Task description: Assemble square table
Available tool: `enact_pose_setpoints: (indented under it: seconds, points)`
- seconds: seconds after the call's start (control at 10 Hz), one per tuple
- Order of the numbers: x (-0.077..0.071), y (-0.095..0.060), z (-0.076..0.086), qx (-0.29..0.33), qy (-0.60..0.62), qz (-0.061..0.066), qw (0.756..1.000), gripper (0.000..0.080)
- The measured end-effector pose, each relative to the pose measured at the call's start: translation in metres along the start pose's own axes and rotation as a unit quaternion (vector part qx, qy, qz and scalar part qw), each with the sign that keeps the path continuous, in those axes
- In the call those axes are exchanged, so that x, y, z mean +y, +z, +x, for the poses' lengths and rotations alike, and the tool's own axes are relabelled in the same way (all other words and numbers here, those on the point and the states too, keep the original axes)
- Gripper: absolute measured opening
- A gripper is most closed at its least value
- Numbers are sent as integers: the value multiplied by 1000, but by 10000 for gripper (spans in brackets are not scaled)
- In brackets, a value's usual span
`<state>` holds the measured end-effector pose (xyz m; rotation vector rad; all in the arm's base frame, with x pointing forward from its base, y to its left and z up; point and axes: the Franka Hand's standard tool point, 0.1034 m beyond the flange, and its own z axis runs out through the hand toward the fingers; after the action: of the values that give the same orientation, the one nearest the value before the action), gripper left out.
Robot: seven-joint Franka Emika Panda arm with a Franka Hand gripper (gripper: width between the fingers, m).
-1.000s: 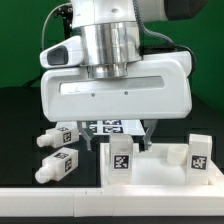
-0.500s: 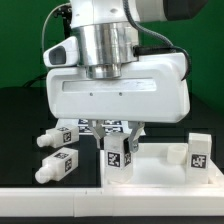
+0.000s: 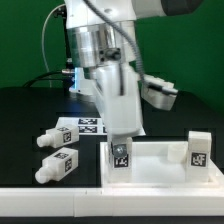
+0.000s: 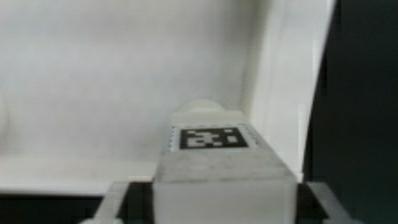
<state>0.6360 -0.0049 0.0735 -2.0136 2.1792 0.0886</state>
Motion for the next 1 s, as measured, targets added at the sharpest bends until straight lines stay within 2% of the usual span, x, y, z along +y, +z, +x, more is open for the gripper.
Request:
enact_pose_setpoints:
  seconds: [0.1, 0.5, 0.6, 0.7, 0.8, 0.9, 1.0]
  points:
    - [-1, 0, -2, -8, 92, 4, 996, 284]
    - [-1, 1, -1, -6, 170, 3, 985, 284]
    - [0, 1, -1, -6, 169, 2, 986, 440]
    - [0, 1, -1, -6, 168, 2, 986, 440]
    - [-1, 0, -1, -6, 164, 4, 986, 570]
    - [-2, -13, -6, -11, 150, 9, 989, 570]
    - [4, -32, -17, -18, 139, 8, 990, 637]
